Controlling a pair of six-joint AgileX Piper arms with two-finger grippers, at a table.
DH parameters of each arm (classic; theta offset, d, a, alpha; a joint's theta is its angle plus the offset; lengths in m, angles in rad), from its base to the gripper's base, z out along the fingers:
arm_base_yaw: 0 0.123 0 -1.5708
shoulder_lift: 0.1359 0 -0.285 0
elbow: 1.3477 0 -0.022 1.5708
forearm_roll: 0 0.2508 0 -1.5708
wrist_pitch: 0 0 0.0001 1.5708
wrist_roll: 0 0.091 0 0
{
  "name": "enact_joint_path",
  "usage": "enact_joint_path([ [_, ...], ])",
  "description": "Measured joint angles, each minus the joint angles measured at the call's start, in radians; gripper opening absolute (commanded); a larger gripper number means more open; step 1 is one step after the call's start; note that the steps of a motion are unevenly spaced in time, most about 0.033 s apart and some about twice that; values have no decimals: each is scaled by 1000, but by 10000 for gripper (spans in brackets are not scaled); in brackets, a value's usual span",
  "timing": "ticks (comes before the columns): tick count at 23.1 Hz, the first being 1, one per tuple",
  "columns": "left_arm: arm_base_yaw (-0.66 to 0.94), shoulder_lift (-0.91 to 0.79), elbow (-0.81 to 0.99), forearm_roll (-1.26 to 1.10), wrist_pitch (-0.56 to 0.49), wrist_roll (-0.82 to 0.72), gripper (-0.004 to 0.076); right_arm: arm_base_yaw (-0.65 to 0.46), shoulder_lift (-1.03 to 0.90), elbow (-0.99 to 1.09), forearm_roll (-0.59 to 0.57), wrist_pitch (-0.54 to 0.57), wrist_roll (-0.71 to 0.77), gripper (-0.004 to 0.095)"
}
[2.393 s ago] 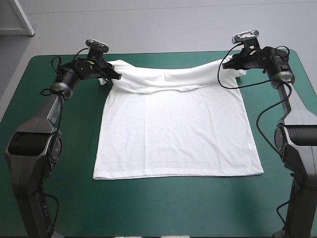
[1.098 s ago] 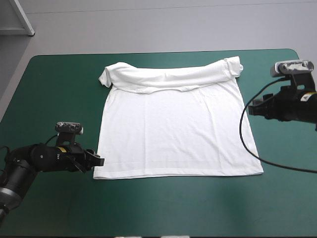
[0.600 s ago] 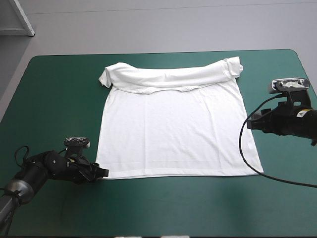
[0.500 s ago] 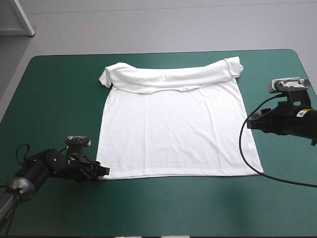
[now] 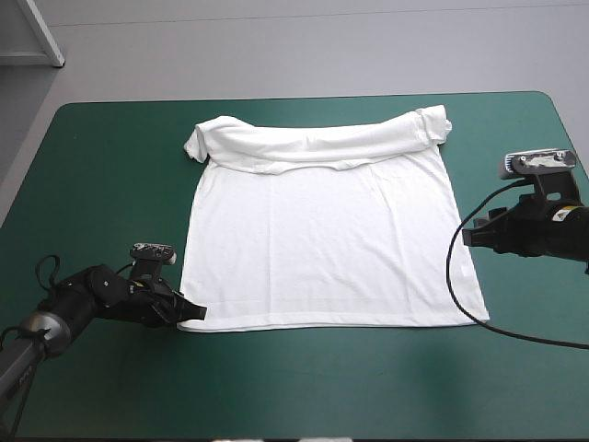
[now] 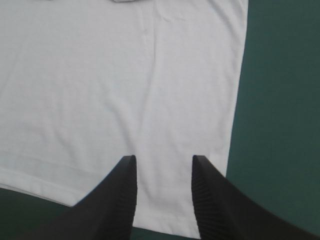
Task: Fold the cloth
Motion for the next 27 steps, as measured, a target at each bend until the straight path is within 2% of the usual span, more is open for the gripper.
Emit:
enact_joint_path([
  [4,0,6,0,-4,-1,12,19,0,0,7,-85,41,63,359],
  [6,0,7,0,-8,-6,14,19,0,2,40,-110,83,73,395],
  [9,0,7,0,-11,-6,14,19,0,9,113,-122,80,68,480],
  [12,0,7,0,-12,-9,15,19,0,11,203,-148,33,64,568],
  [15,0,7,2,-17,-12,21,19,0,23,345,-159,-78,63,567],
  [19,0,7,3,-18,-15,25,19,0,79,432,-159,-197,63,557],
  [23,0,7,3,-19,-16,28,19,0,182,435,-159,-239,62,495],
  [27,0,7,3,-19,-16,28,19,0,264,435,-158,-241,59,489],
])
